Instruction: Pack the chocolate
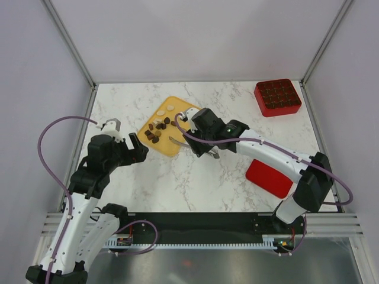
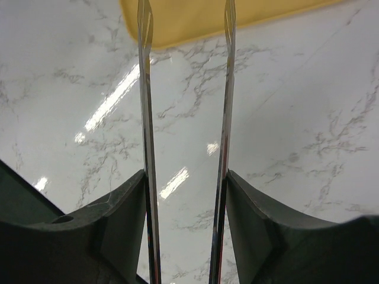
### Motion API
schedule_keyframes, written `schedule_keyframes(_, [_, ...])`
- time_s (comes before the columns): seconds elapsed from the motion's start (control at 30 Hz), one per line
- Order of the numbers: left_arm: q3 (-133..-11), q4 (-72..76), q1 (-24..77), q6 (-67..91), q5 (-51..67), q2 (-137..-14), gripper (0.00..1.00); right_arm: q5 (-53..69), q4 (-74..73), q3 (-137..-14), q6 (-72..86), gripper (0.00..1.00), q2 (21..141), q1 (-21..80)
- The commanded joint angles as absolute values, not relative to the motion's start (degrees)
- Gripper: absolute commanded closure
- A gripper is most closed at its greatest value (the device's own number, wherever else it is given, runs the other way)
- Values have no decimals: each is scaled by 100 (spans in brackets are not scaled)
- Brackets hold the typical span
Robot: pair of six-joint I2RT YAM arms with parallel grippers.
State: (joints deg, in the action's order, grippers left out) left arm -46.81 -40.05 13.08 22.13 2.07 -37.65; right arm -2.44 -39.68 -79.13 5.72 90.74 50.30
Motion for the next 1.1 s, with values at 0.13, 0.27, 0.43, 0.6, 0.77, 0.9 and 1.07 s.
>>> schedule_keyframes(0.13, [-4649,-3771,1274,2162,457,-3929,0,-976,-3332,-8780,203,43,9790,4650])
schedule_keyframes(0.27, [-4614,-3744,1274,2171,439,-3850,0,-783,-3103,-9035,53,44,10264,4474])
schedule_keyframes(0.43, [-4614,-3718,1283,2162,571,-3911,0,-625,-2997,-9202,-342,46,10669,4368])
schedule_keyframes(0.6, [-4605,-3709,1275,2153,606,-3876,0,-589,-2883,-9255,-571,48,10960,4359])
schedule_keyframes(0.77, [-4588,-3683,1283,2162,598,-3841,0,-484,-2786,-9255,-562,48,11144,4359])
schedule_keyframes(0.9, [-4597,-3674,1274,2153,685,-3850,0,-448,-2681,-9228,-563,49,11276,4359])
schedule_keyframes(1.07, [-4588,-3665,1275,2153,677,-3841,0,-413,-2558,-9167,-580,50,11312,4342])
